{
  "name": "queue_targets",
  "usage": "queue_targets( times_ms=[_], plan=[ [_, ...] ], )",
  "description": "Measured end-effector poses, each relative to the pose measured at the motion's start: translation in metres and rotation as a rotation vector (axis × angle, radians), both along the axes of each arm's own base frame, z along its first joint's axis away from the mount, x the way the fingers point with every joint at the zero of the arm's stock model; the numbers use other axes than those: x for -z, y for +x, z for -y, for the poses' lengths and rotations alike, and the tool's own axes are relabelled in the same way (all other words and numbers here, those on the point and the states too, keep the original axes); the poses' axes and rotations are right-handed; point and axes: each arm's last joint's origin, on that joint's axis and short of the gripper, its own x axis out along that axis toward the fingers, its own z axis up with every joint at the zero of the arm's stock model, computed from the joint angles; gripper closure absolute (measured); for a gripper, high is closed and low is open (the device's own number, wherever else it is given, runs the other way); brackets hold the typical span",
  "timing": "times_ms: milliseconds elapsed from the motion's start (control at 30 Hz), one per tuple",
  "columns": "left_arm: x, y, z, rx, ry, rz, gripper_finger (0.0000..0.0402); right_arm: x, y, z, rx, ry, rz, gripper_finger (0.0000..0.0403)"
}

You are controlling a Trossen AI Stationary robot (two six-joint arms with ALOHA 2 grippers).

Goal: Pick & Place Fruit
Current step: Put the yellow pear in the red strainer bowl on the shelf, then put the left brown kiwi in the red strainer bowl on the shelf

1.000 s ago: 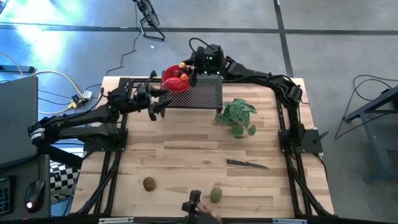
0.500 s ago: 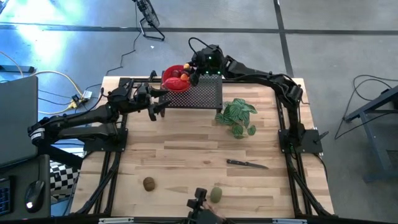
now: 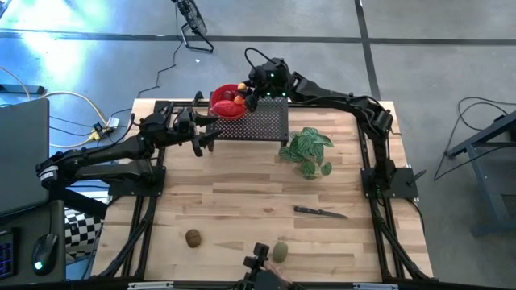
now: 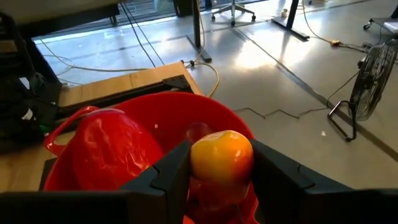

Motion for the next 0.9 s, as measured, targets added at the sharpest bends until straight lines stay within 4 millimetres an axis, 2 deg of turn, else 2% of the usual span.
queue_targets(
  times_ms=[367, 600, 733, 900],
  plan=[
    [0.000, 0.000, 0.000, 0.000, 0.000, 0.000, 0.0129, 0.001, 0.000, 0.000, -0.005, -0.007, -0.014, 0.0213],
    [0.000, 0.000, 0.000, 0.000, 0.000, 0.000, 0.0129, -0.008, 0.003, 0.000, -0.058, -0.066, 0.073, 0.0211],
    [0.000, 0.000, 0.000, 0.000, -0.001, -0.002, 0.0129, -0.020, 0.002, -0.003, -0.074, -0.131, 0.117, 0.0214],
    [0.001, 0.000, 0.000, 0.001, -0.003, -0.005, 0.0129, -0.049, -0.013, -0.018, -0.104, -0.144, 0.116, 0.0216]
  ],
)
